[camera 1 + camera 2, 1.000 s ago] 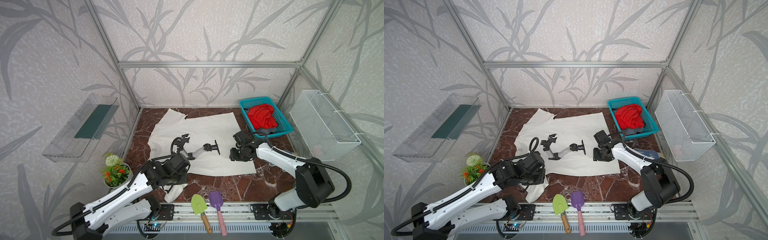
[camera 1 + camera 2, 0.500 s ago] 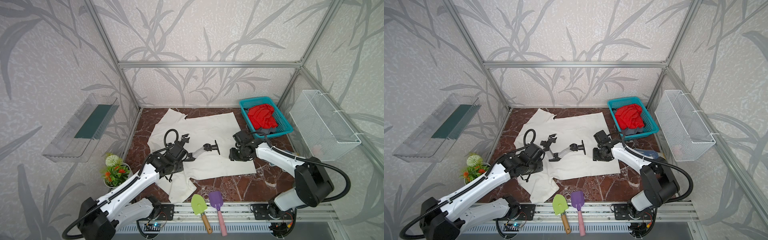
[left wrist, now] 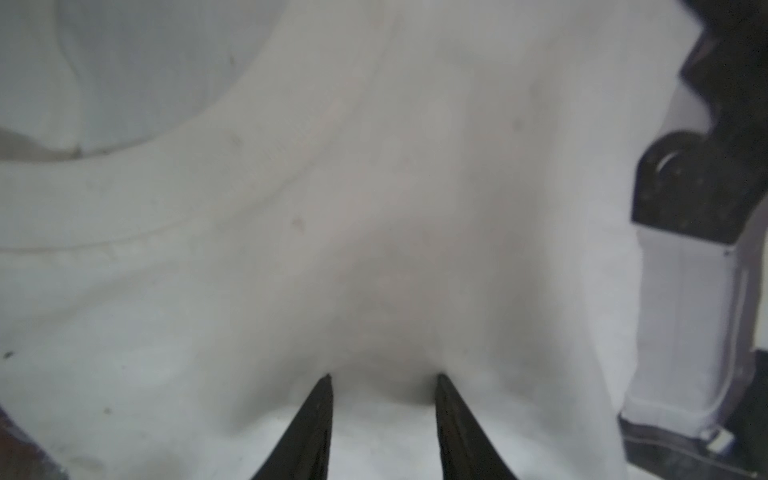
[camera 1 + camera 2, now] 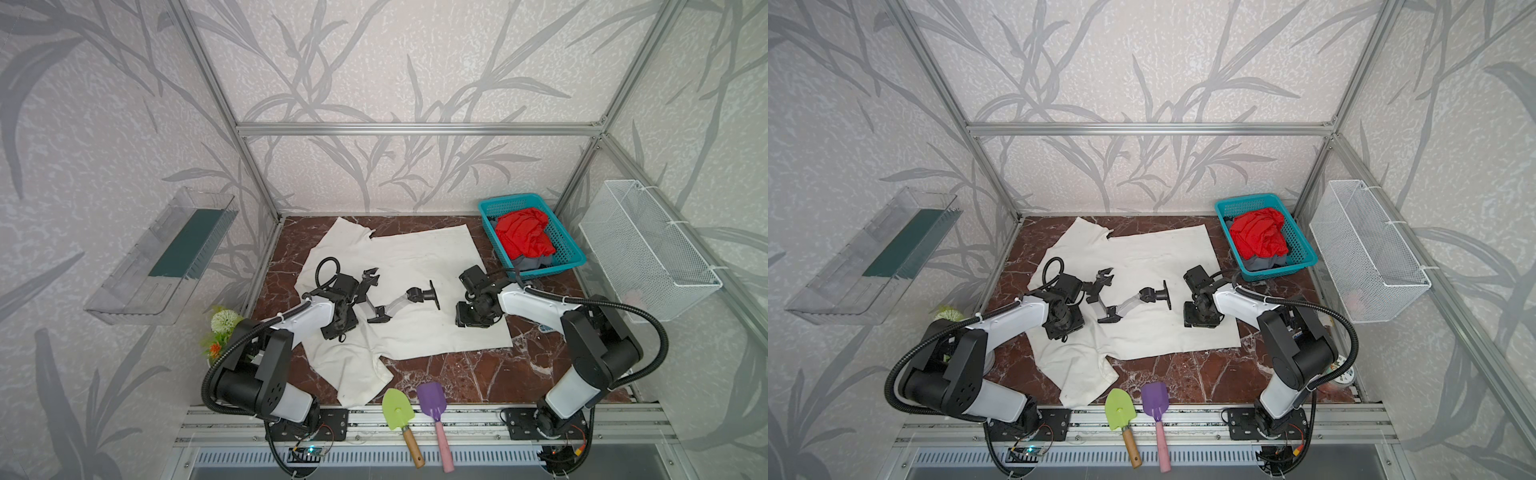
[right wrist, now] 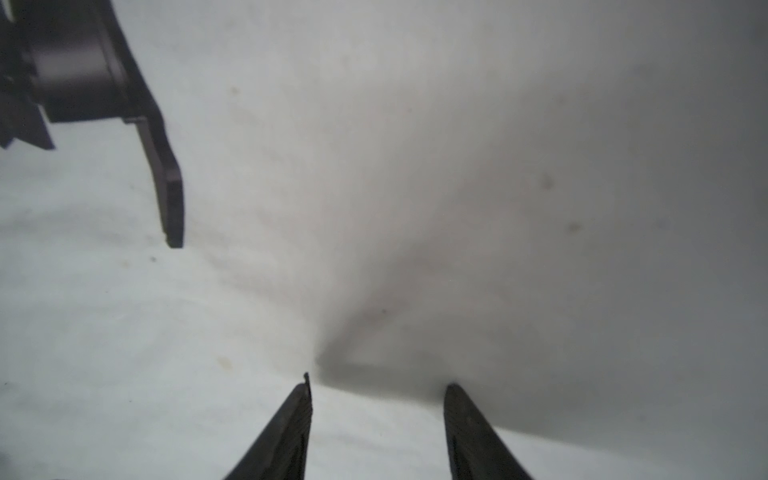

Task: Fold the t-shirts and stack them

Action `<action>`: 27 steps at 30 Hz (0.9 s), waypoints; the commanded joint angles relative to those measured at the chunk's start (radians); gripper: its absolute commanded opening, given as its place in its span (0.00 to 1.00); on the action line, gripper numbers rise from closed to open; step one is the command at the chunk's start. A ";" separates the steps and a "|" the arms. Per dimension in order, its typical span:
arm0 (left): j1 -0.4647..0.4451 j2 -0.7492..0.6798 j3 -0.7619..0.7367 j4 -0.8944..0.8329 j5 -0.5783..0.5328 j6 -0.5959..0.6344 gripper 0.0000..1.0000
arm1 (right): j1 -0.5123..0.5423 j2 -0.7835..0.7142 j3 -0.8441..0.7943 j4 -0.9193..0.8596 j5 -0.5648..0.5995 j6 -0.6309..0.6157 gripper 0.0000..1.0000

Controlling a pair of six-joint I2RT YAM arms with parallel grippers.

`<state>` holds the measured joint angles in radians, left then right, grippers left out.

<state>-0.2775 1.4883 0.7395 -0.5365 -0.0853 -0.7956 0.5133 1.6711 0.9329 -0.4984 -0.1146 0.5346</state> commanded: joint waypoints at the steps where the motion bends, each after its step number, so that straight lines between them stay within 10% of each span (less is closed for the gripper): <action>1: 0.019 0.015 -0.047 0.022 0.006 -0.039 0.42 | -0.003 0.009 -0.065 -0.010 0.003 0.030 0.52; 13: 0.054 -0.358 -0.162 -0.199 -0.110 -0.143 0.41 | 0.006 -0.183 -0.250 -0.128 0.048 0.136 0.50; 18: 0.064 -0.538 -0.088 -0.178 -0.190 -0.014 0.41 | 0.039 -0.305 -0.092 -0.261 0.135 0.078 0.50; 27: 0.131 0.045 0.391 -0.075 0.011 0.270 0.45 | 0.013 -0.038 0.290 -0.103 0.126 -0.091 0.51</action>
<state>-0.1719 1.3781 1.0389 -0.6239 -0.1432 -0.6392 0.5385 1.5234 1.1481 -0.6209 0.0177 0.5140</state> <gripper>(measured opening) 0.451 0.511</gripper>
